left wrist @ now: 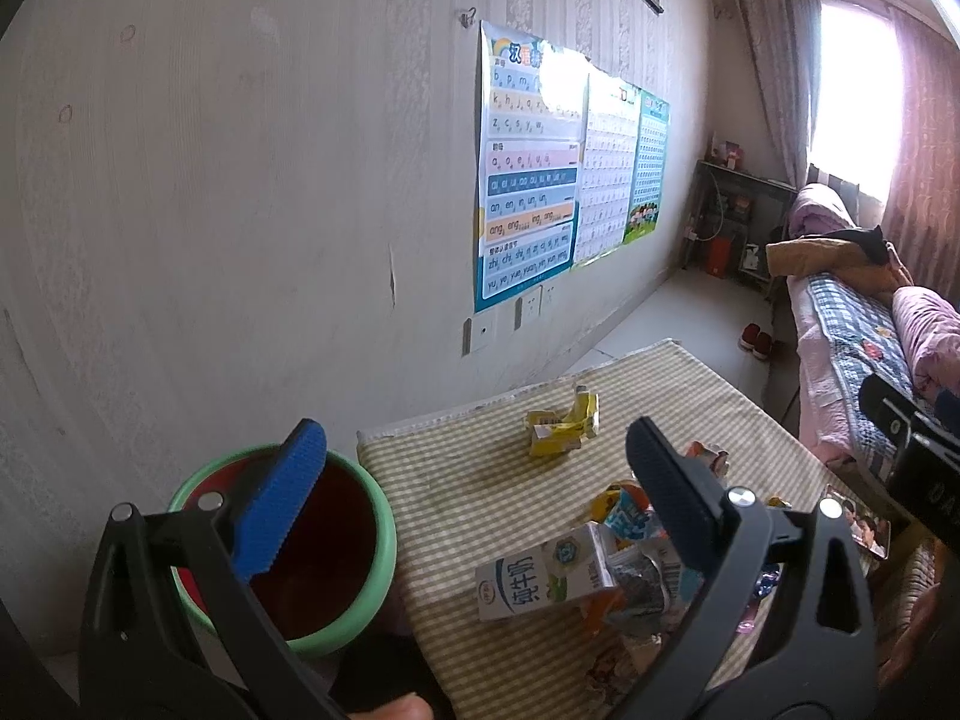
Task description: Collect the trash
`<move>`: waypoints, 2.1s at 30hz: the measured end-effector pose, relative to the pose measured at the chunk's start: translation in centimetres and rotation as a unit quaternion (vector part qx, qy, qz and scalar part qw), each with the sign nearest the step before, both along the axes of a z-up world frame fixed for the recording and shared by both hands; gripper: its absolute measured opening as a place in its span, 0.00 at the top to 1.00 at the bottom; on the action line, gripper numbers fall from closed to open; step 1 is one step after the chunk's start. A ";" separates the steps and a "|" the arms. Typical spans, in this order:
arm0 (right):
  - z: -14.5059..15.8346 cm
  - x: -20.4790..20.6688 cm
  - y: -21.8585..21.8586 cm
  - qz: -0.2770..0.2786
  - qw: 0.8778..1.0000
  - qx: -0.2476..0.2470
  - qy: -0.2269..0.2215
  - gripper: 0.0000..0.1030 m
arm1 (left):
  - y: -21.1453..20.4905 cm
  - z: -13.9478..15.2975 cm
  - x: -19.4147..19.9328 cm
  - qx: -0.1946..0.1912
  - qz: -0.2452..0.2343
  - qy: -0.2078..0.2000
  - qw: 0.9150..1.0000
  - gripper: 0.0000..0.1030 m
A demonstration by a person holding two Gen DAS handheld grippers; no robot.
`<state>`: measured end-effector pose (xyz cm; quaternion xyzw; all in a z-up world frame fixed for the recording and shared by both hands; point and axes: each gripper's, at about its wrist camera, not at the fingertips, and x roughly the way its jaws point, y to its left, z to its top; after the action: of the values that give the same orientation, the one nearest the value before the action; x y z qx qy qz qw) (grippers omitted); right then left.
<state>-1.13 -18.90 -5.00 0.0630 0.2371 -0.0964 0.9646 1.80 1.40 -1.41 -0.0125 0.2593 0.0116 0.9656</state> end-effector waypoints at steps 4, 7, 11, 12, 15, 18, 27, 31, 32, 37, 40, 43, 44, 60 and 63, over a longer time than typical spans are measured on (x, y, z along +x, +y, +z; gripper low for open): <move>-0.1 0.1 0.2 0.002 1.000 0.001 0.004 0.07 | 0.0 -0.1 0.1 0.000 0.000 0.004 1.000 0.05; -0.2 0.2 0.3 0.002 1.000 0.003 0.006 0.07 | 0.0 -0.2 0.1 0.001 0.001 0.006 1.000 0.05; -0.1 0.2 0.3 0.002 1.000 0.003 0.006 0.07 | 0.2 -0.2 0.2 0.002 0.005 0.007 1.000 0.05; -0.2 0.2 0.2 0.001 1.000 0.004 0.006 0.07 | 0.2 -0.2 0.3 0.002 0.005 0.007 1.000 0.05; -0.2 0.2 0.2 0.001 1.000 0.003 0.006 0.07 | 0.3 -0.4 0.3 0.004 0.006 0.009 1.000 0.05; -0.2 0.2 0.2 0.002 1.000 0.003 0.007 0.07 | 0.2 -0.4 0.3 0.008 0.006 0.010 1.000 0.05; -0.4 0.1 0.2 0.003 1.000 0.003 0.009 0.07 | 0.1 -0.6 0.1 0.013 0.010 0.009 1.000 0.05; -0.7 0.1 0.2 0.005 1.000 0.003 0.014 0.07 | 0.2 -0.6 0.1 0.015 0.011 0.008 1.000 0.05; -0.7 0.1 0.2 0.005 1.000 0.002 0.014 0.07 | 0.1 -0.6 0.1 0.018 0.009 0.008 1.000 0.05; -0.6 0.3 0.2 0.003 1.000 0.003 0.016 0.07 | -0.1 -0.4 0.2 0.018 -0.002 0.008 1.000 0.05; -0.7 0.3 0.0 0.004 1.000 0.003 0.020 0.07 | -0.3 -0.5 0.1 0.021 -0.014 0.008 1.000 0.05; -1.0 0.5 0.0 0.001 1.000 -0.002 0.030 0.07 | -0.6 -0.8 0.2 0.030 -0.017 0.009 0.999 0.05; -1.0 0.5 -0.1 0.000 0.999 -0.004 0.033 0.07 | -0.7 -0.9 0.1 0.031 -0.016 0.007 0.999 0.05; -7.1 1.3 -0.6 0.115 0.978 0.107 0.140 0.07 | 0.6 -7.0 1.4 0.068 -0.104 0.079 0.989 0.05; -8.3 2.2 0.7 0.149 0.966 0.132 0.163 0.11 | 1.9 -8.8 2.0 0.028 -0.094 0.122 0.988 0.05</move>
<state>1.10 -18.20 -13.30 0.1372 0.4083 0.0711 0.8997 3.80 3.34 -10.19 0.0411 0.3752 -0.0708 0.9233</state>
